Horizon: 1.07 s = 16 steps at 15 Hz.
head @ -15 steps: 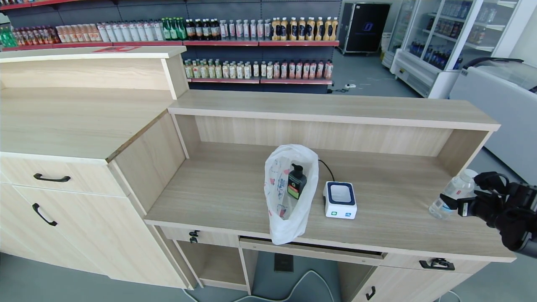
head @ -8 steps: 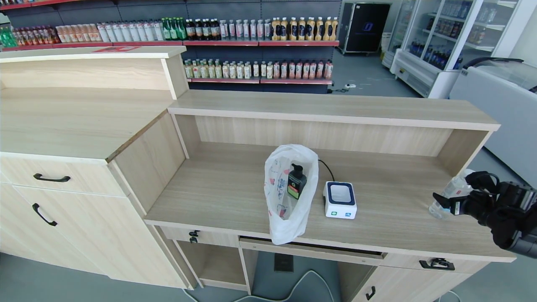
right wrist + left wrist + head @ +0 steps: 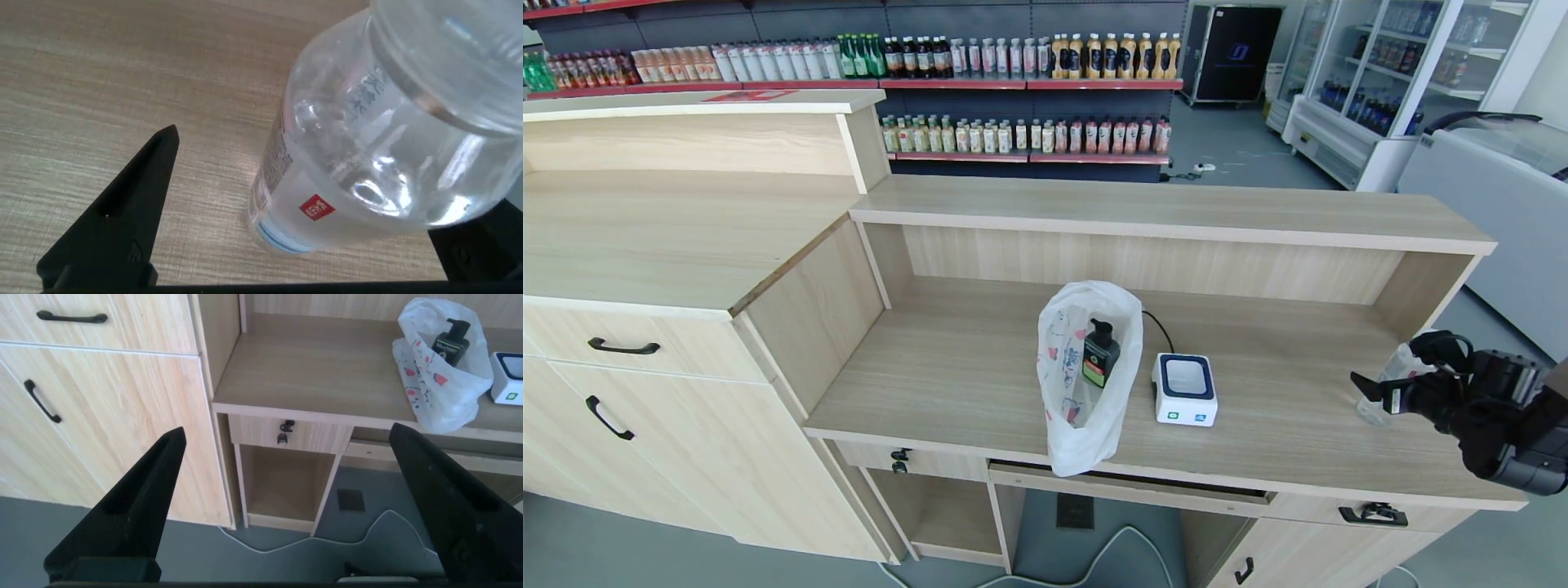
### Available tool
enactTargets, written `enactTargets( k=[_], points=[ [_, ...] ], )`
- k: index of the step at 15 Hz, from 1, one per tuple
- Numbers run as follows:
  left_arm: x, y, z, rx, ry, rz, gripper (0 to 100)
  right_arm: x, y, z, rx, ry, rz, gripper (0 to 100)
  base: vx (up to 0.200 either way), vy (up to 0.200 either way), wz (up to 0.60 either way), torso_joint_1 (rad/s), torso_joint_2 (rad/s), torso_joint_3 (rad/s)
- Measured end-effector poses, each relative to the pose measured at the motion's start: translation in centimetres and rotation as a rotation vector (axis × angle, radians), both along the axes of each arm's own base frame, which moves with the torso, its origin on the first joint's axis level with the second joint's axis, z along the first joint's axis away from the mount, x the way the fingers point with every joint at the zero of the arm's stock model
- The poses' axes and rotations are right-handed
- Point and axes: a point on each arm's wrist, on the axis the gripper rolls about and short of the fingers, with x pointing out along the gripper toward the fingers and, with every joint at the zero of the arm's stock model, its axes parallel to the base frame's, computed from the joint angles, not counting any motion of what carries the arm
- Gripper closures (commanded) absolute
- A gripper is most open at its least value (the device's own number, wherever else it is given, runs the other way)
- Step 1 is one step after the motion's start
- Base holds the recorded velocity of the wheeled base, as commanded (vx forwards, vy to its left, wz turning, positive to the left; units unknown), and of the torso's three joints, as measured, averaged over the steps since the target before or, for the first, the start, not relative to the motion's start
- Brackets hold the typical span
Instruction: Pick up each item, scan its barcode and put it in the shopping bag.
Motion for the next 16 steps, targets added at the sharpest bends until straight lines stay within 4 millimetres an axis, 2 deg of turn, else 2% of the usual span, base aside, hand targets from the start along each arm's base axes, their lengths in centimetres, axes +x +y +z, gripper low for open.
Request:
enactTargets(
  k=[11,12,16],
  points=[
    [0.0,0.0,0.0,0.000,0.000,0.000,0,1.5,-0.3,0.1,-0.014,-0.042,0.013,0,0.000,0.000,0.00,0.000,0.00,0.000],
    [0.0,0.0,0.0,0.000,0.000,0.000,0,1.5,-0.3,0.0,-0.012,-0.040,0.014,100,0.000,0.000,0.00,0.000,0.00,0.000],
    [0.0,0.0,0.0,0.000,0.000,0.000,0,1.6,-0.4,-0.8,-0.008,-0.033,0.014,100,0.000,0.000,0.00,0.000,0.00,0.000]
  ],
)
